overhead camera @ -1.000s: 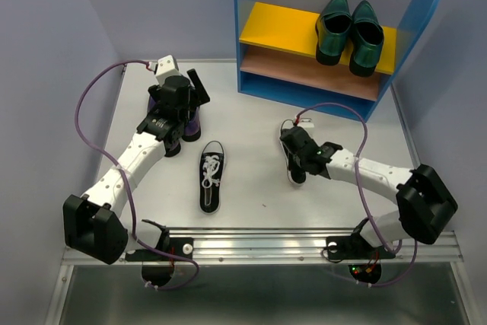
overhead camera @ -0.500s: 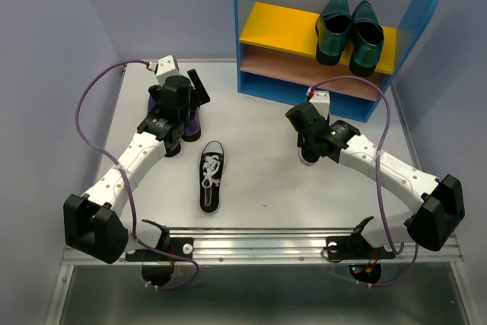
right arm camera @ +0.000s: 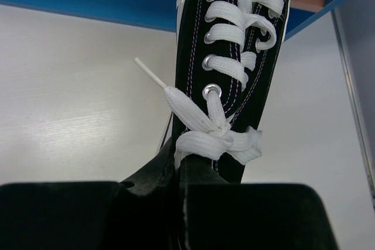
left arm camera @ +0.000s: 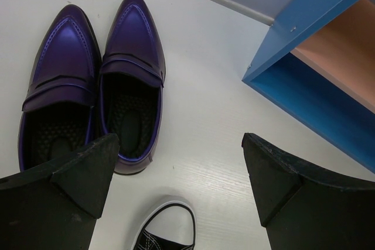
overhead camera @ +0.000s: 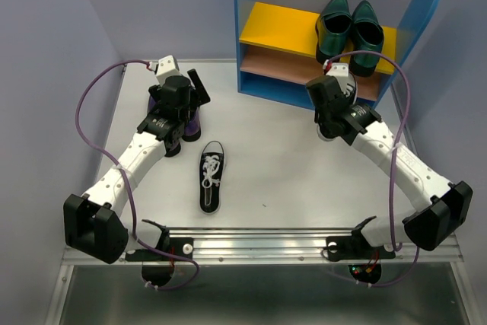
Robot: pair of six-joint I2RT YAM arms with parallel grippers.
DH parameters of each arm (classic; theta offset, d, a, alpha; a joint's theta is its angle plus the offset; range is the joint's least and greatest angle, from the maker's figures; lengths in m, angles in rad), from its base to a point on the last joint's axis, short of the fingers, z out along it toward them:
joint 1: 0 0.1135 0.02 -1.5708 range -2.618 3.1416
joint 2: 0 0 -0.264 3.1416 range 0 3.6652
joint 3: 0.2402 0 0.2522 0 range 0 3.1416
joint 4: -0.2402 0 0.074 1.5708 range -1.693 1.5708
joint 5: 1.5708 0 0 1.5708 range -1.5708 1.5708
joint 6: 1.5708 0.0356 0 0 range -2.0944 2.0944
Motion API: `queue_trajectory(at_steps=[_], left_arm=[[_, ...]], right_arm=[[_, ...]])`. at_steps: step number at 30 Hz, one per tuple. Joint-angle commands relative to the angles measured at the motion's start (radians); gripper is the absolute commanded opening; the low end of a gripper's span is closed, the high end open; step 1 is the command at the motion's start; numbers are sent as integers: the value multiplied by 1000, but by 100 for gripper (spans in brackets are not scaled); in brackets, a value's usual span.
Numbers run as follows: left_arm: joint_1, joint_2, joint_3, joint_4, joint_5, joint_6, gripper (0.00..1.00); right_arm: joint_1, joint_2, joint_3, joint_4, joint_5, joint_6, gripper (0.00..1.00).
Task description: Place and organize the shoes onto the shoe shelf
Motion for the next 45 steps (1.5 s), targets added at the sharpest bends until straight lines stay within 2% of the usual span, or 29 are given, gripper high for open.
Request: queue_trajectory(at_steps=[1,11,18,30,36,45], left_arm=[[0,-25,-1,34,-1,9,98],[0,-24,0,35,-9,12,98],[2,-19,8,32,-4,15,98],[2,-24,6,25,-9,17,98],[2,-24,2,28,-3,12,98],[2,-25,11,26,-3,17,98]], right_arm=[[-58,11,88,88,25,-129,1],[-219,89,129,197,-164,-304,1],[-274,123,125,299,-221,-426,1],[-347,201,105,497,-212,-610,1],[-375,217,50,612,-202,-626,1],[-417,278,65,662,-216,-634,1]])
